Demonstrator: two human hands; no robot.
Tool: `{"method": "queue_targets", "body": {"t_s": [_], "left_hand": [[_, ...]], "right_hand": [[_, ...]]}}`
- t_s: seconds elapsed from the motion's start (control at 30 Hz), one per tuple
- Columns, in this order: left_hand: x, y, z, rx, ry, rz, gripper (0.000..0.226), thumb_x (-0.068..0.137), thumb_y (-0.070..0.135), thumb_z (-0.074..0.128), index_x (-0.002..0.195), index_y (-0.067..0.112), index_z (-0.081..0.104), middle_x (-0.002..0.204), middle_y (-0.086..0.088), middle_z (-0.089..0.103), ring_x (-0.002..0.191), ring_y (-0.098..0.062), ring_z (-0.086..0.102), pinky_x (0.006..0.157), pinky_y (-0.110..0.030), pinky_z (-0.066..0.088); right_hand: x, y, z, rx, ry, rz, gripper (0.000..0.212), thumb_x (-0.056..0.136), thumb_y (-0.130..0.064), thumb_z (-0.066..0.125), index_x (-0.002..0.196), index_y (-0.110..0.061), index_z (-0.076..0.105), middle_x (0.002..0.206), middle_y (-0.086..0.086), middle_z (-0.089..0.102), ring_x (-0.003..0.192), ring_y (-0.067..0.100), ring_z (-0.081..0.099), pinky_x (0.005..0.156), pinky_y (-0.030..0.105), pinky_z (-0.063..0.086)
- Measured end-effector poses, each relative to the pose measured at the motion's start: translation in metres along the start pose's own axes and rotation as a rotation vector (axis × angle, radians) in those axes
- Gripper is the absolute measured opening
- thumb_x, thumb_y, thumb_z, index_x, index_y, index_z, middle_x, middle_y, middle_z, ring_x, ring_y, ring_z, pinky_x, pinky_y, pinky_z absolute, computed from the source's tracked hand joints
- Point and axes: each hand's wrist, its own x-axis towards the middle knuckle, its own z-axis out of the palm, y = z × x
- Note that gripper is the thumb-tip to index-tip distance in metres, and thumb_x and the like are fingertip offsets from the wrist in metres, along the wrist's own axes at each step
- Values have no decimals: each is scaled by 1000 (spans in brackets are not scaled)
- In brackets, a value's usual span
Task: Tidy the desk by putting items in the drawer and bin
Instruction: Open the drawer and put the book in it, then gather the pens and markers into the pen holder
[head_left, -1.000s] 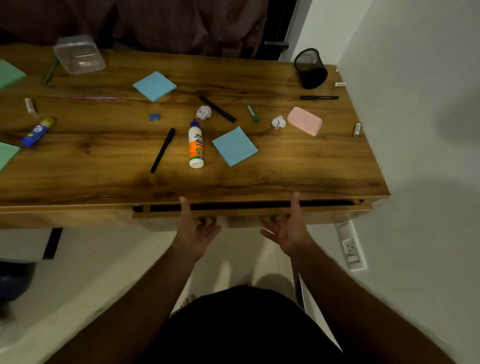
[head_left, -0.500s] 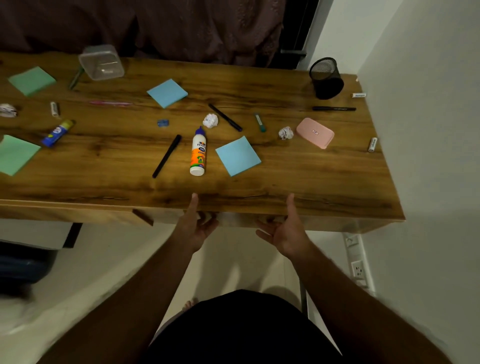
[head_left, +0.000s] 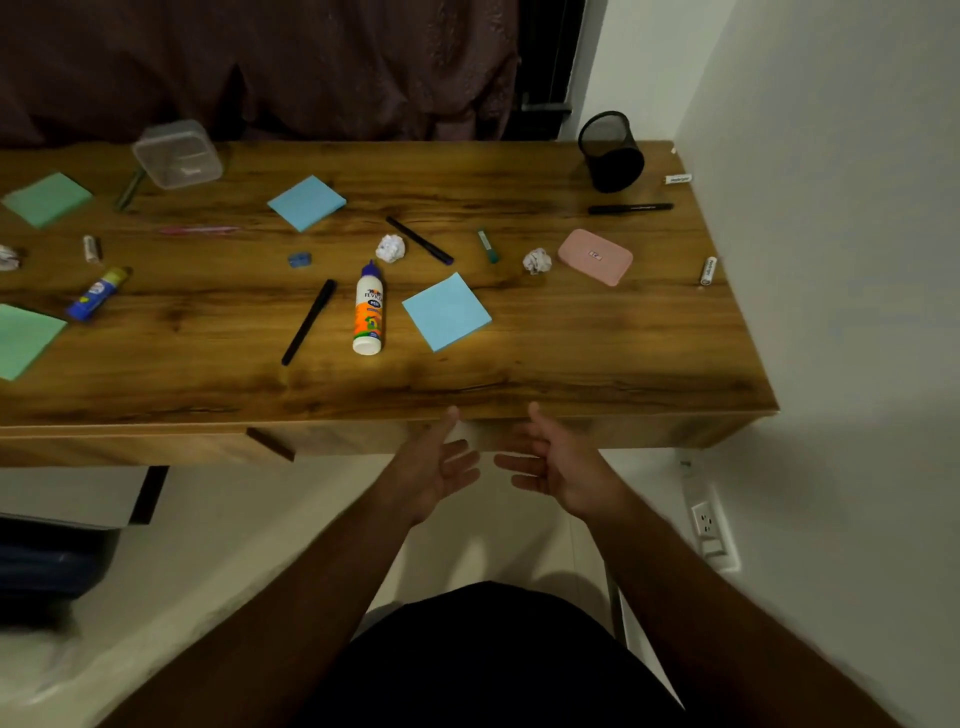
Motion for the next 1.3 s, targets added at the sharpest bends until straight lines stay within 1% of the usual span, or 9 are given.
{"method": "queue_targets", "body": {"t_s": [0.2,0.37,0.63,0.73,0.83,0.93,1.03,1.17,1.3], "left_hand": [[-14,-1,21,299,-116,55,29,95,44,53,105,19,65,108,-5,69,107,-24,64,87,-41,54],[-19,17,16,302,-65,185,33,95,40,54,114,15,62,109,-7,69,99,-21,67,77,-35,56],[-15,66,3,250,8,382,20,98,34,50,103,19,64,110,-6,70,102,-21,68,80,-38,54],[-6,86,3,248,-14,398,19,97,33,53,103,19,65,110,-4,71,101,-20,68,76,-34,55],[4,107,7,252,-42,389,19,95,32,56,105,17,65,110,-5,70,102,-20,67,71,-32,55],[20,127,14,293,-88,382,18,96,32,55,101,18,65,108,-5,71,101,-22,67,79,-38,54],[36,148,27,332,-167,362,19,97,31,54,101,17,65,106,-3,71,100,-22,68,84,-41,52],[50,160,47,390,-249,355,20,98,31,51,103,16,63,103,-2,69,97,-18,67,74,-32,51],[63,164,69,441,-291,332,16,98,33,50,100,22,62,105,0,70,95,-14,67,72,-29,52]], "right_hand": [[-11,-14,2,-79,-24,-163,44,95,-49,52,109,-9,66,104,14,73,91,27,71,62,30,54],[-12,-26,7,-127,15,-243,39,95,-46,53,107,-11,65,94,11,74,78,22,71,61,30,53],[-7,-49,31,-170,11,-285,35,95,-46,54,108,-14,65,92,8,75,75,18,71,64,31,53],[-1,-64,44,-156,41,-289,32,95,-44,55,110,-18,63,97,9,74,78,21,70,60,29,51],[7,-82,55,-155,93,-298,32,94,-45,56,111,-19,63,100,8,74,86,24,71,66,32,55],[15,-97,60,-143,152,-306,32,93,-45,57,108,-18,64,101,8,72,90,24,70,68,33,55],[22,-113,61,-141,238,-339,32,94,-41,58,105,-12,65,97,8,71,87,23,69,72,38,56],[26,-120,50,-42,324,-388,25,92,-35,62,89,-10,66,77,3,69,76,21,68,64,35,54],[34,-134,32,-79,405,-419,26,94,-32,59,92,-6,64,81,9,65,73,22,64,59,29,46]]}}
